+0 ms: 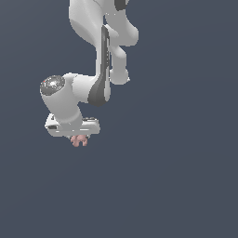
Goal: Pick up the object and move it to a goal position.
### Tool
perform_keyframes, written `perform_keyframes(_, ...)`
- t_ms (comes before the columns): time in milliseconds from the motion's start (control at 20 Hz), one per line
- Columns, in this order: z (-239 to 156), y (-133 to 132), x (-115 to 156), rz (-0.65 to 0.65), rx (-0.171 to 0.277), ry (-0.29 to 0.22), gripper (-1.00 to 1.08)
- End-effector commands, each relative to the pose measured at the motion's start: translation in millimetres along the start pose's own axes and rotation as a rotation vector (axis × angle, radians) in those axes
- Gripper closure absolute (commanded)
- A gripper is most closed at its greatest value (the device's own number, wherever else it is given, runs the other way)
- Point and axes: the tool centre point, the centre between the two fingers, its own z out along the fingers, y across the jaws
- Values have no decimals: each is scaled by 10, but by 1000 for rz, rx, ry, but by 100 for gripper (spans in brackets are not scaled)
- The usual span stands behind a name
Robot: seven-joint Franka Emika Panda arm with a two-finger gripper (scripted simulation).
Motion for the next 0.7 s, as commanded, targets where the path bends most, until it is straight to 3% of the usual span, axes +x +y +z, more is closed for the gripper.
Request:
perform_keyframes(0, -51, 139, 55, -2, 1, 0, 108)
perform_keyframes(300, -121, 343, 138, -2, 0, -1, 108)
perform_keyframes(650, -142, 406, 172, -2, 0, -1, 108)
